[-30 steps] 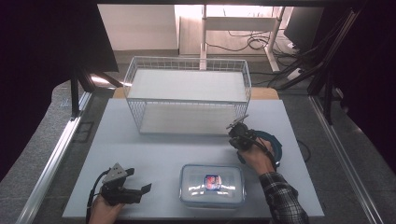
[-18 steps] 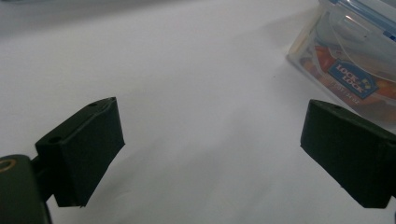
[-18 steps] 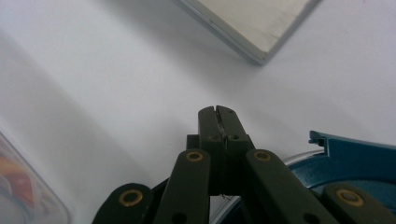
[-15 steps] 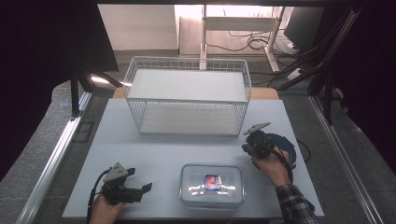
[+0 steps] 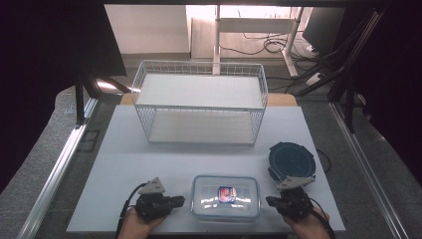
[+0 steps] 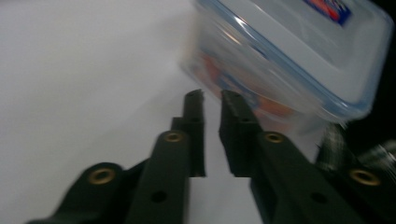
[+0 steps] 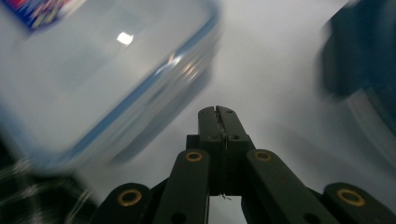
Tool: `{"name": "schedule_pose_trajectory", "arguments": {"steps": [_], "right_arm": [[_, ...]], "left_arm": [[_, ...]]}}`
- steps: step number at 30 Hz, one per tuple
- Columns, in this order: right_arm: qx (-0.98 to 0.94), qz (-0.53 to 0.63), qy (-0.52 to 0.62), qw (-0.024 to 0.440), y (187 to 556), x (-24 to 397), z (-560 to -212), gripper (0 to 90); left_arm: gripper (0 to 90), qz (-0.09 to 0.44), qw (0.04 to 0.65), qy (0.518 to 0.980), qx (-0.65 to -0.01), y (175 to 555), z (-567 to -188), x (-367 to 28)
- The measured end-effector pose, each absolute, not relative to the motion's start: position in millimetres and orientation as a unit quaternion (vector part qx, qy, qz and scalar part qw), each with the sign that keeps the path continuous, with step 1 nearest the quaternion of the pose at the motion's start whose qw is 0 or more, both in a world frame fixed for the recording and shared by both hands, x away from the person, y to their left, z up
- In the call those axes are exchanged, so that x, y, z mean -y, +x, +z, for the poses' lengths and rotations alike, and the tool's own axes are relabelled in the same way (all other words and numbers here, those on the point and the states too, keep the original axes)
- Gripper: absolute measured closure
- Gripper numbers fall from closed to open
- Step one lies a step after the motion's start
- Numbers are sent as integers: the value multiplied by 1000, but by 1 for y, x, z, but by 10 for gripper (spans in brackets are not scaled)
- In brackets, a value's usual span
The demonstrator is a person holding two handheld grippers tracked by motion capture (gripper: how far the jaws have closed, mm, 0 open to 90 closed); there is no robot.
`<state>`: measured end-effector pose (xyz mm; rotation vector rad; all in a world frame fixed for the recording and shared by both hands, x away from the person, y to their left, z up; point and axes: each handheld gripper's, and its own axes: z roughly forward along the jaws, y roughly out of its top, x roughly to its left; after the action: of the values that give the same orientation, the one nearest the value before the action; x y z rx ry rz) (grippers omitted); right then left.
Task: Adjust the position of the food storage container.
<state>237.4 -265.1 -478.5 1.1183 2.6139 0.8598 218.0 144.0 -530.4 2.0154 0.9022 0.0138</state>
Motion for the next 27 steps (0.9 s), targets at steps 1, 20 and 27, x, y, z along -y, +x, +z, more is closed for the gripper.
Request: {"name": "schedule_pose_trajectory", "arguments": {"steps": [1,20,27], "right_arm": [[-877,288,375,86,237,265,-478,890],[-893,302,331,29,252,221,-496,890],[-901,306,307,6,277,187,-498,890]], "left_arm": [[875,2,439,824,-357,216,-532,-137],[878,20,418,817,-396,218,-529,-154],[886,36,409,810,-420,224,-529,-184]]}}
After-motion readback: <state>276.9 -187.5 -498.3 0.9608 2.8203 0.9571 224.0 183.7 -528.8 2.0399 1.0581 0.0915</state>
